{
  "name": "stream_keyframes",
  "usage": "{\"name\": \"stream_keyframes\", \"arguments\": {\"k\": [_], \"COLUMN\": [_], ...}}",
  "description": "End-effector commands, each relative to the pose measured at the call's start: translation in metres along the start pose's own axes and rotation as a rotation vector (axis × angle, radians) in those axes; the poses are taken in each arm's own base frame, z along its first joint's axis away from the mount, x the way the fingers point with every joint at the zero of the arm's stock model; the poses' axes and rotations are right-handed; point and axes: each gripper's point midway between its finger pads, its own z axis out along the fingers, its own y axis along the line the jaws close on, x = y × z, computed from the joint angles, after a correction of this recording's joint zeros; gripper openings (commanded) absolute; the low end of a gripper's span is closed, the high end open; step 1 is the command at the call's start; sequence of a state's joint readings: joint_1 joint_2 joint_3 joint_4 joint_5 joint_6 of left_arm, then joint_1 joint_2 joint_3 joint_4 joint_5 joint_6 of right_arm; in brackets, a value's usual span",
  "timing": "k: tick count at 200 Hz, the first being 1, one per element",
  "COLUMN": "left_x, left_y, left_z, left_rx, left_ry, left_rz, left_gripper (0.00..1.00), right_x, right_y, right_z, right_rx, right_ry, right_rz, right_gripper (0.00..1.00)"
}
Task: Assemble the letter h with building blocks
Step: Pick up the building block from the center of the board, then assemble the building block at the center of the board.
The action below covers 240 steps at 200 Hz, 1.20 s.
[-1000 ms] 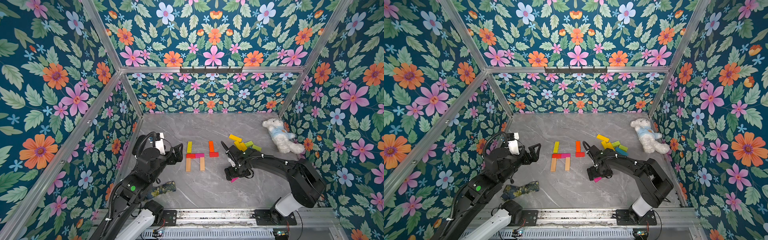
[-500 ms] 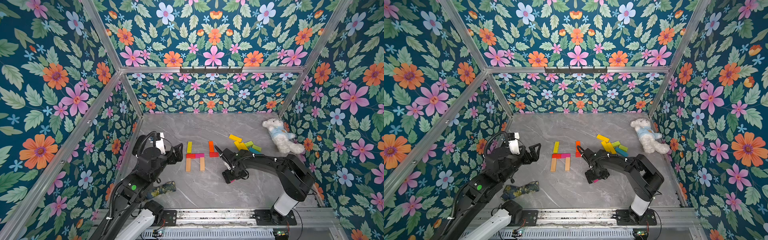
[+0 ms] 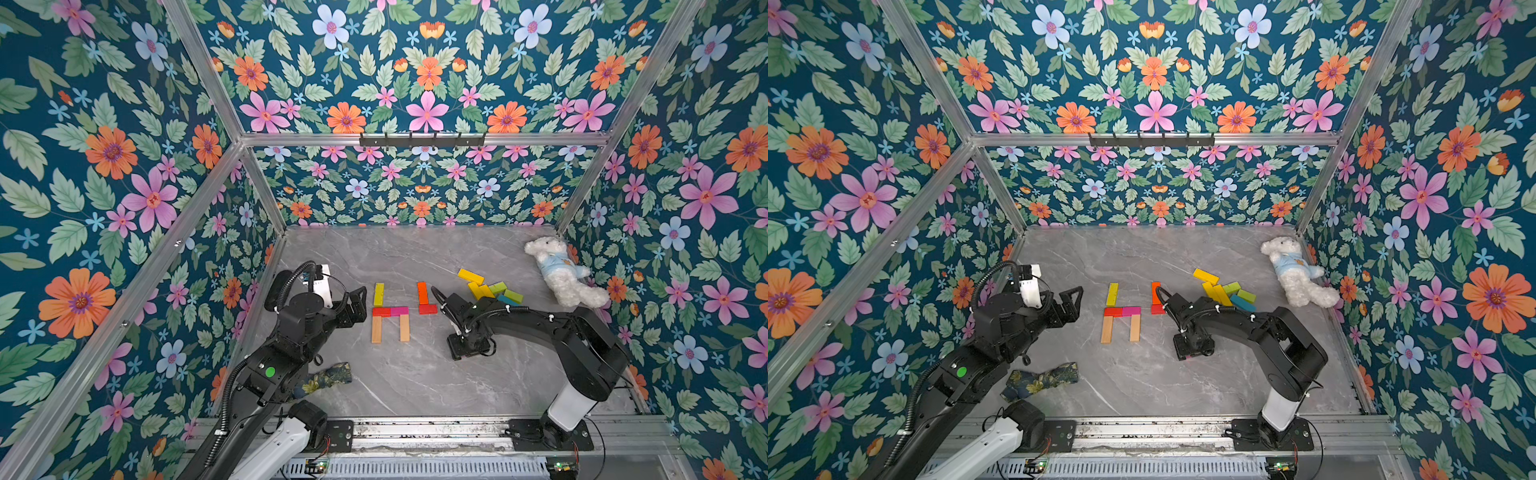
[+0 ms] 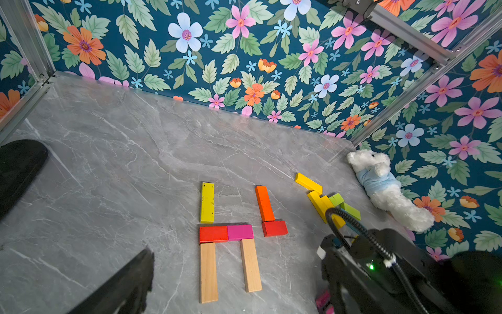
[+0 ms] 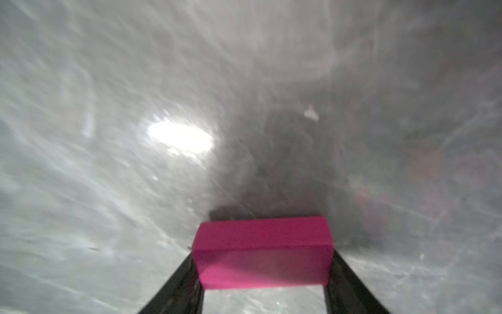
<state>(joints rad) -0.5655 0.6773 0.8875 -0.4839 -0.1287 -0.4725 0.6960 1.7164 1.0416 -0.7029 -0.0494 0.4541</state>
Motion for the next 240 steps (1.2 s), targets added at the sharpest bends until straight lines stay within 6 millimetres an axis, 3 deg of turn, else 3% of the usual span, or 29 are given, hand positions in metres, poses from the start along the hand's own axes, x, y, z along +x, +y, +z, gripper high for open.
{"name": "stream_keyframes", "arguments": {"k": [1, 41, 79, 127, 189, 240], "left_x": [-0.009, -0.009, -0.01, -0.012, -0.01, -0.011], "left_y": [-0.005, -0.005, -0.005, -0.005, -0.004, -0.005], "left_z": [-0.001, -0.001, -0.003, -0.003, 0.0, 0.001], "left_rx": [0.016, 0.017, 0.016, 0.01, 0.005, 0.004], "left_ry": [-0.026, -0.025, -0.026, -0.029, -0.025, -0.025], "left_rz": [-0.006, -0.007, -0.006, -0.002, -0.002, 0.0], "left_gripper": [0.99, 0.99, 0.99, 0.99, 1.0, 0.99], "right_x": [-0.039, -0.09, -0.116, -0.128, -0.127, -0.13], "right_y": [0.007, -0.001, -0.013, -0.018, -0.02, -0.02], "right_z": [-0.013, -0.003, 0.004, 0.009, 0.014, 0.008], "right_rx": [-0.059, -0.006, 0.01, 0.029, 0.031, 0.036], "right_ry": [-0.084, -0.081, -0.092, -0.09, -0.068, -0.091], "right_rz": [0.097, 0.155, 0.194, 0.191, 0.161, 0.162], "right_gripper": [0.56, 0.56, 0.56, 0.57, 0.64, 0.78]}}
